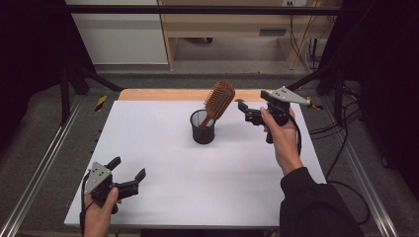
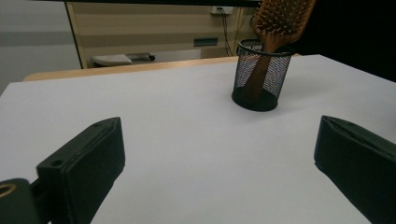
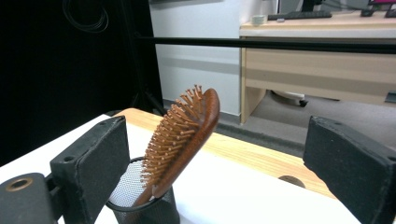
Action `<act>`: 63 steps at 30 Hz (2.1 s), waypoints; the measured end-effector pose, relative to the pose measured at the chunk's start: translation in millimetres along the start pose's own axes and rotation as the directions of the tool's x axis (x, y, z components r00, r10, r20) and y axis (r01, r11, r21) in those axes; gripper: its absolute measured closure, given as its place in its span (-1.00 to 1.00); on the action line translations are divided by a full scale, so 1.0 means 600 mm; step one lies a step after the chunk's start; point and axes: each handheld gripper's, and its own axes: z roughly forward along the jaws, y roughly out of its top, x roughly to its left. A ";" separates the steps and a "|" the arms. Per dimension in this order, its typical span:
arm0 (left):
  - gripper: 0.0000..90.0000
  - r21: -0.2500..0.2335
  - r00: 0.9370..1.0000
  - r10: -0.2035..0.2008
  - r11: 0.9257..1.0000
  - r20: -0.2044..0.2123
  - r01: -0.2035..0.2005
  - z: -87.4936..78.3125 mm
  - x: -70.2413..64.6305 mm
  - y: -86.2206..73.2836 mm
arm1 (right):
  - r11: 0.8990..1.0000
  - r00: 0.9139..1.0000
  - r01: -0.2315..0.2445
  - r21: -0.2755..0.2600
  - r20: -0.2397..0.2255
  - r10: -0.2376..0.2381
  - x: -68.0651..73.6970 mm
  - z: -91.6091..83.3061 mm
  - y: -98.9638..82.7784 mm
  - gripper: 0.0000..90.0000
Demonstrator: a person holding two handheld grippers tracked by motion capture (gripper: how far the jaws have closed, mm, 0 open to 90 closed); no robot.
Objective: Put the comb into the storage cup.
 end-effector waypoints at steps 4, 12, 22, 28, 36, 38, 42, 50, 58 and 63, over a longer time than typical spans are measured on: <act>-0.96 -0.013 1.000 0.000 1.000 -0.011 0.000 -0.006 0.006 0.004 | 1.000 1.000 0.019 -0.015 0.010 -0.019 -0.001 -0.021 -0.010 -0.88; -0.96 -0.046 0.999 0.007 0.999 -0.038 -0.008 -0.032 0.019 0.004 | 0.998 0.999 0.032 -0.048 0.015 -0.032 -0.004 -0.074 -0.034 -0.90; -0.96 -0.077 0.998 -0.014 0.997 -0.059 0.010 -0.059 0.040 0.000 | 0.996 0.998 0.034 -0.084 0.057 -0.029 -0.018 -0.139 -0.065 -0.90; -0.96 -0.089 0.998 -0.031 0.996 -0.061 0.026 -0.062 0.045 0.000 | 0.995 0.996 0.055 -0.079 0.076 -0.049 -0.020 -0.164 -0.084 -0.92; -0.96 -0.087 0.998 -0.024 0.996 -0.060 0.018 -0.061 0.043 -0.001 | 0.996 0.994 0.056 -0.067 0.097 -0.049 -0.024 -0.190 -0.119 -0.92; -0.96 -0.089 0.998 -0.025 0.996 -0.058 0.020 -0.061 0.043 -0.001 | 0.997 0.995 0.047 -0.055 0.095 -0.042 -0.024 -0.193 -0.131 -0.93; -0.96 -0.088 0.998 -0.030 0.996 -0.056 0.025 -0.060 0.044 -0.002 | 0.999 0.995 0.035 -0.040 0.100 -0.031 -0.024 -0.202 -0.155 -0.93; -0.96 -0.092 0.998 -0.030 0.995 -0.049 0.025 -0.059 0.043 -0.002 | 1.000 0.994 0.017 -0.021 0.106 -0.015 -0.027 -0.221 -0.190 -0.93; -0.95 -0.093 0.999 -0.027 0.995 -0.046 0.023 -0.058 0.041 -0.003 | 1.000 0.995 0.022 0.002 0.092 -0.022 -0.020 -0.230 -0.213 -0.93; -0.95 -0.092 0.998 -0.020 0.996 -0.053 0.015 -0.057 0.041 -0.004 | 1.000 0.997 0.023 0.007 0.078 -0.023 -0.016 -0.229 -0.226 -0.93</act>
